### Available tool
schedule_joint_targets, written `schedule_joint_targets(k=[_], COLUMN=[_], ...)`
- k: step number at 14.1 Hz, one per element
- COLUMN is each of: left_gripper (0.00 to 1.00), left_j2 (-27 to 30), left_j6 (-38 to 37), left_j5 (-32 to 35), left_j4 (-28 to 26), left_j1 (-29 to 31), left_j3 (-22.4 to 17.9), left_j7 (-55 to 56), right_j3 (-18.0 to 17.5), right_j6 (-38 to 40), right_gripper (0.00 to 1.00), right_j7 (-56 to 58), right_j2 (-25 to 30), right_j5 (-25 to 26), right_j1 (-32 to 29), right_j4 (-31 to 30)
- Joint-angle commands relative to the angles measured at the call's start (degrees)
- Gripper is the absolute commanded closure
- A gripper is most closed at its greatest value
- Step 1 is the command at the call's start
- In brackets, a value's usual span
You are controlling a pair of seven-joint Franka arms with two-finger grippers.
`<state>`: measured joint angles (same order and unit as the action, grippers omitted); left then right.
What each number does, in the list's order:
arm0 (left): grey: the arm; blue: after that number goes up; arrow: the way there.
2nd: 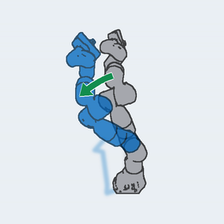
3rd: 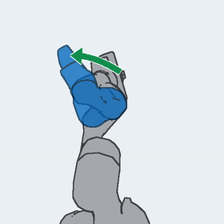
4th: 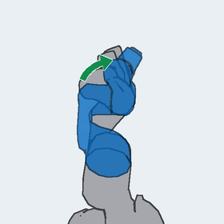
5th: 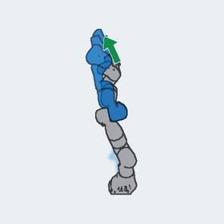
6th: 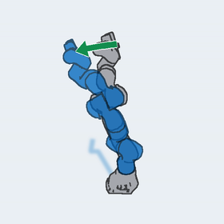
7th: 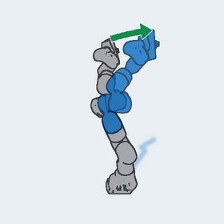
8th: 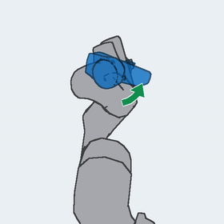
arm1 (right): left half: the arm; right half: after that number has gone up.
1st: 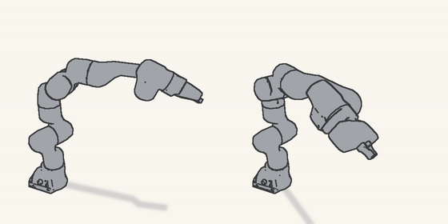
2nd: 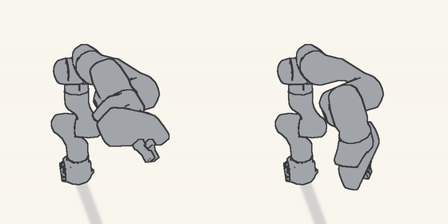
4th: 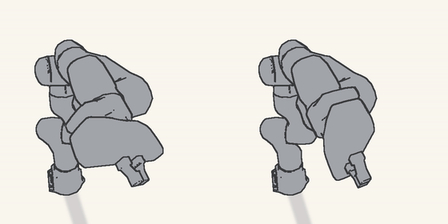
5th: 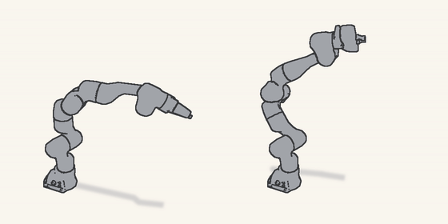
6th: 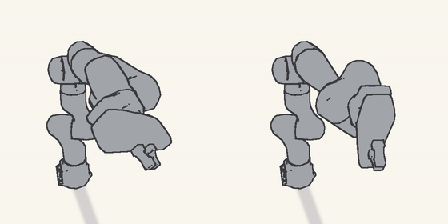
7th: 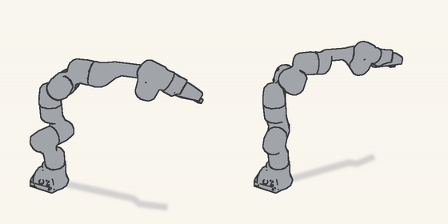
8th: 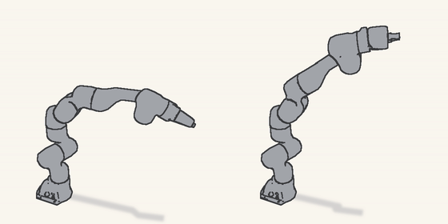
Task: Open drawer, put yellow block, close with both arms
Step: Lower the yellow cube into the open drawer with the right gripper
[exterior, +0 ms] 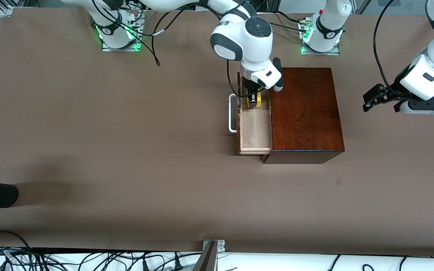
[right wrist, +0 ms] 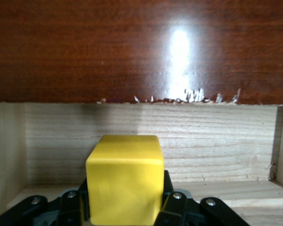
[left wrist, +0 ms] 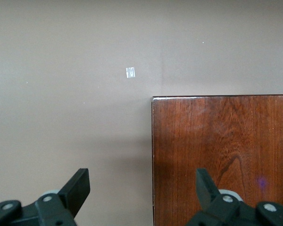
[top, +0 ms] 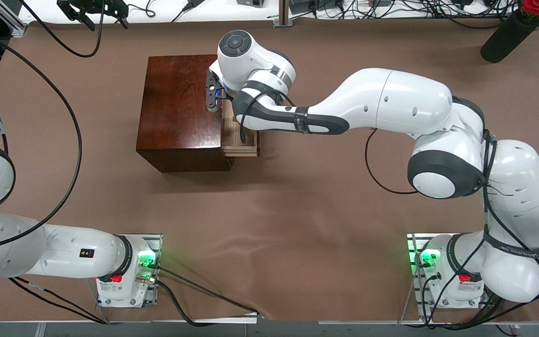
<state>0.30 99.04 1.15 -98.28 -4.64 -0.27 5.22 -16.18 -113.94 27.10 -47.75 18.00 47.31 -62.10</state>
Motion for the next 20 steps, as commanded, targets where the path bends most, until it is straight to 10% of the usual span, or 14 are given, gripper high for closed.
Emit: schedule_joint_targets(k=[1, 12, 13, 14, 20], left_gripper=[0.0, 0.0, 0.0, 0.0, 0.0], left_j2=[-0.74, -0.83, -0.83, -0.75, -0.75], left_j6=[-1.31, -1.31, -1.31, -1.31, -1.39], left_j5=[-0.45, -0.45, -0.53, -0.45, -0.53], left_j4=[1.95, 1.95, 1.95, 1.95, 1.95], left_j1=[0.07, -0.01, -0.01, -0.01, 0.07], left_j3=[0.1, 0.1, 0.1, 0.1, 0.1], left_j7=[-0.83, -1.26, -1.27, -1.27, -1.27], right_j3=[0.01, 0.63, 0.63, 0.71, 0.36], right_j6=[0.74, 0.65, 0.39, 0.21, 0.74], right_gripper=[1.0, 0.97, 0.83, 0.01, 0.0], right_j7=[1.02, 0.67, 0.58, 0.15, -3.63], right_j2=[-1.47, -1.56, -1.56, -1.56, 0.98], right_j5=[1.42, 2.21, 2.12, 2.04, 0.2], right_j1=[0.06, -0.11, -0.2, -0.2, -0.81], right_j4=[1.19, 0.05, 0.05, 0.14, 1.63])
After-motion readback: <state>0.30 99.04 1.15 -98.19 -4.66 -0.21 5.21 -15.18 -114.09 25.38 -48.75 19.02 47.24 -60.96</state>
